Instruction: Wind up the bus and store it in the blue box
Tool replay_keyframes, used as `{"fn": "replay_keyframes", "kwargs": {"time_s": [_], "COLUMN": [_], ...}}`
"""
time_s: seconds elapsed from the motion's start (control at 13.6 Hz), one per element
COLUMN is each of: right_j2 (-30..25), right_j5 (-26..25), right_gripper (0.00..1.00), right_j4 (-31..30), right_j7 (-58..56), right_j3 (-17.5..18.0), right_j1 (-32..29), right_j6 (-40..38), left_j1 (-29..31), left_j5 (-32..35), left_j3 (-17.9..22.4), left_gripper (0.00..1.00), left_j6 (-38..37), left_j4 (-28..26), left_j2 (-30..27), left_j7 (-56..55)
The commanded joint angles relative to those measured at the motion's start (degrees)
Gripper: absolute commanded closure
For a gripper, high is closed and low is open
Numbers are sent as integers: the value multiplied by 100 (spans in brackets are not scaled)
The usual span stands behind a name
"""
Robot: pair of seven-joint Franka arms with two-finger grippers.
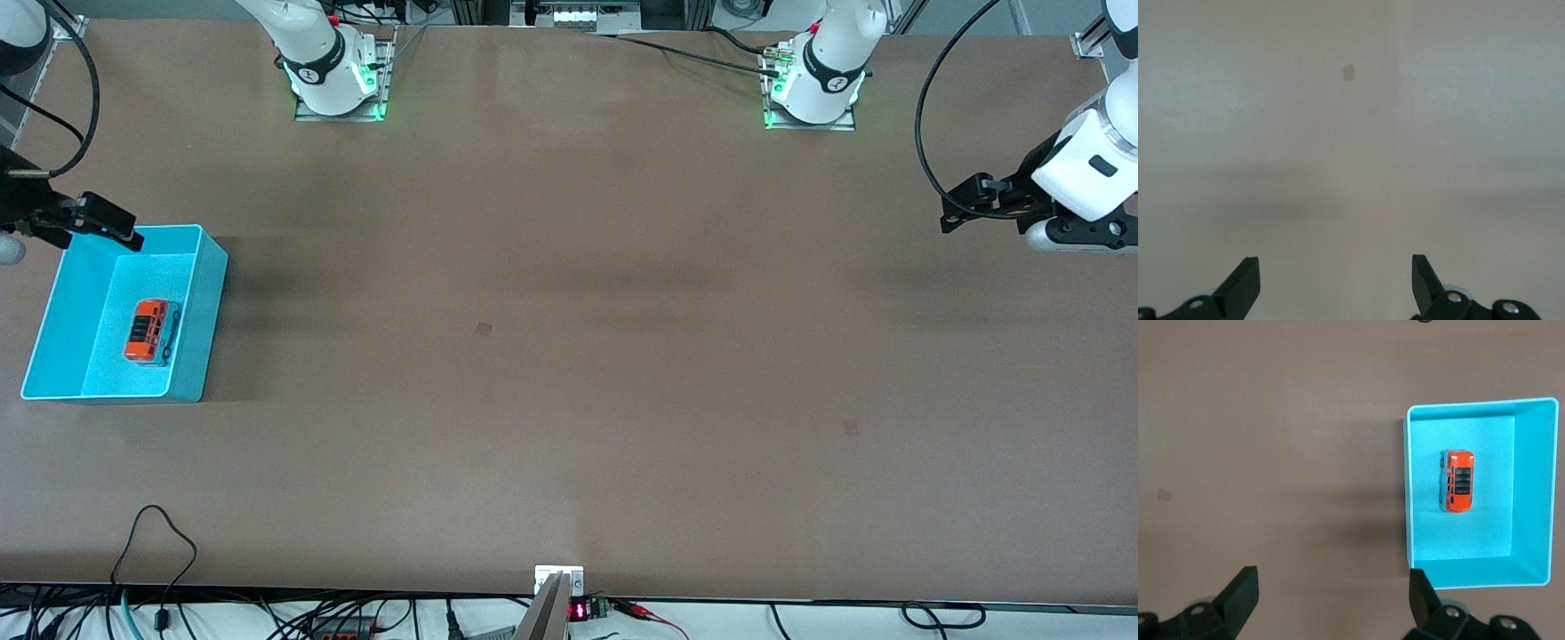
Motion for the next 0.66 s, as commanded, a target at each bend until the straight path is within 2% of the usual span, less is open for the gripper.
{"fn": "replay_keyframes", "kwargs": {"time_s": [0.0, 0.59], "right_j2": [-346, -443], "right_j5": [-96, -88], "right_gripper": [0, 0], "right_j4": [-231, -143], "right_j7": [40, 57], "right_j3": [38, 39], "right_j1": [-10, -10], "right_j6": [52, -273], "left_j1": [16, 16], "left_j5": [-90, -90], "left_j3": [5, 5], "left_gripper": [0, 0], "left_j6": [-126, -117], "left_j4": [160, 160], "left_j2": [59, 59], "left_j7": [-21, -21]}}
